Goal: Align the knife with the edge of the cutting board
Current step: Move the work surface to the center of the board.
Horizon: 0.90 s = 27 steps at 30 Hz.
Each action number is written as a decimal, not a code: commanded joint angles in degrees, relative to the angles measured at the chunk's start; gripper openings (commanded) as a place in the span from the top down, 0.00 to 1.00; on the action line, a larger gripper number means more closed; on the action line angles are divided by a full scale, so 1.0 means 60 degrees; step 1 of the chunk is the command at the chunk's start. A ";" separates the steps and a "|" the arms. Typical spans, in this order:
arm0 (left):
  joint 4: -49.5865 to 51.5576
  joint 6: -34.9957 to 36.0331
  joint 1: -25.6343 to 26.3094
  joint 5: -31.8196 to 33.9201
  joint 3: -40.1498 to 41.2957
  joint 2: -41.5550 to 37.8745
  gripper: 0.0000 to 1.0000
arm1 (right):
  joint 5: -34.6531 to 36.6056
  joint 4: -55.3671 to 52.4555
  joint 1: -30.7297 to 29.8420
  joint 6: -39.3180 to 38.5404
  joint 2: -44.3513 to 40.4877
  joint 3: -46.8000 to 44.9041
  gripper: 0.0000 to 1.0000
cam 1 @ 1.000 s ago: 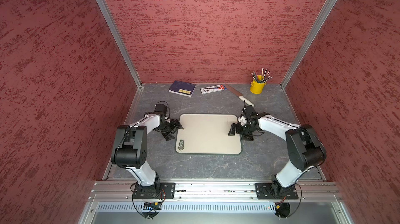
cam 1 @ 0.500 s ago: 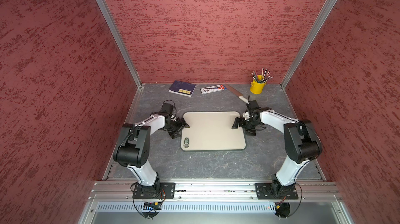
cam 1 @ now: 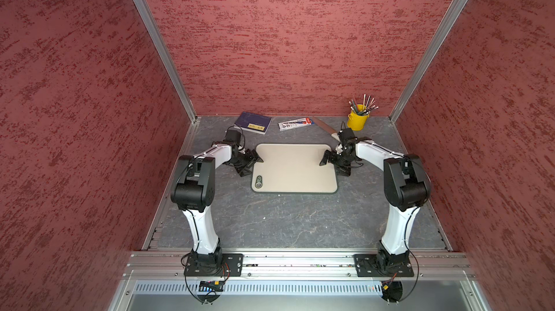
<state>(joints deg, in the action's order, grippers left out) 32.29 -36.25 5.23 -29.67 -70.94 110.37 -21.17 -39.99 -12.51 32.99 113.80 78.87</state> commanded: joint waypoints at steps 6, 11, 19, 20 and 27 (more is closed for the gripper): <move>-0.0160 0.0222 0.0343 -0.1567 0.0632 0.0049 0.19 | -0.1316 0.0966 -0.0623 0.0534 0.0480 0.0212 0.02; -0.0181 0.0383 0.0175 -0.1776 0.0862 -0.0128 0.19 | -0.1499 0.1256 -0.0881 0.0974 0.0270 -0.0088 0.02; 0.0041 0.0759 -0.0217 -0.1808 0.0945 -0.0242 0.19 | -0.1292 0.1171 -0.0972 0.0830 0.0282 -0.0221 0.02; 0.0039 0.0820 -0.0257 -0.1808 0.0995 -0.0209 0.19 | -0.1270 0.1153 -0.0973 0.0804 0.0271 -0.0241 0.02; 0.0299 0.1029 -0.0376 -0.1597 0.0822 -0.0112 0.19 | -0.1050 0.1149 -0.0975 0.0729 0.0023 -0.0539 0.02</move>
<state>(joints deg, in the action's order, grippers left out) 29.58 -30.94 1.52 -35.35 -66.67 108.64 -19.03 -36.86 -14.31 36.60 113.56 78.32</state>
